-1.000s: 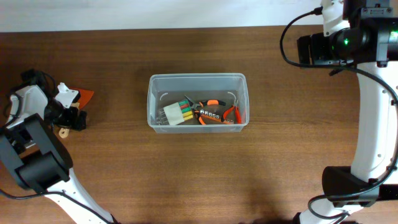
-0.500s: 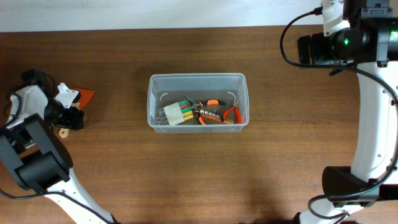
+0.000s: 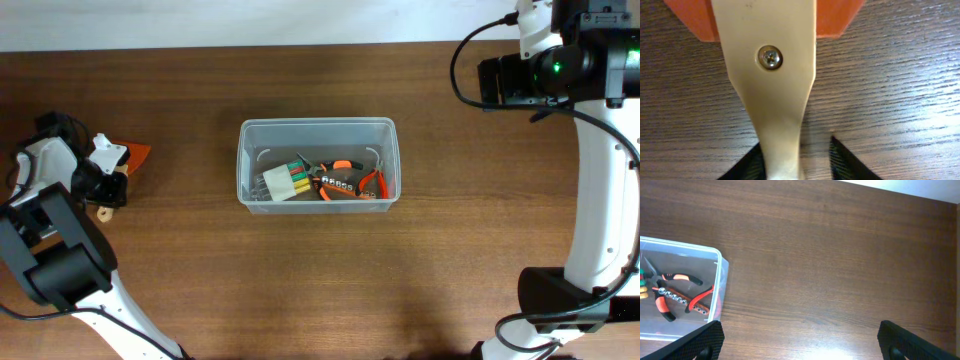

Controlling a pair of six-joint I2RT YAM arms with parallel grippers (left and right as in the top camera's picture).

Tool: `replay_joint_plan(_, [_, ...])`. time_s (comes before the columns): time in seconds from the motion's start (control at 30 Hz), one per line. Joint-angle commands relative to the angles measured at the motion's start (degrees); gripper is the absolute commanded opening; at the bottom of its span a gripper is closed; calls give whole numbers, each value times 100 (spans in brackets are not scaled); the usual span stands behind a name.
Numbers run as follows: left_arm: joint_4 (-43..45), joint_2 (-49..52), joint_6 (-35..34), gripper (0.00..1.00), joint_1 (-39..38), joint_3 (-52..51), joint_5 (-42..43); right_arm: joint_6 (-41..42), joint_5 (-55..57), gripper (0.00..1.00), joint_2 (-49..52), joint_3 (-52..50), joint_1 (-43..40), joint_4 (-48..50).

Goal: Pack container
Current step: 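Lift the scraper and carry it over the container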

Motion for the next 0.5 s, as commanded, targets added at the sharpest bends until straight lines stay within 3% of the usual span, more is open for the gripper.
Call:
replay_joint_plan(0.0, [-4,149,35,35,20,-85,24,46,66,99,22,22,-44,-13])
replay_joint_plan(0.1, [-2,149,20,27,17,-85,59,46,63,98,22,22,-44,-15])
replay_joint_plan(0.47, [-2,149,-26,17,17,-85,129,46,66,99,22,22,-44,-22])
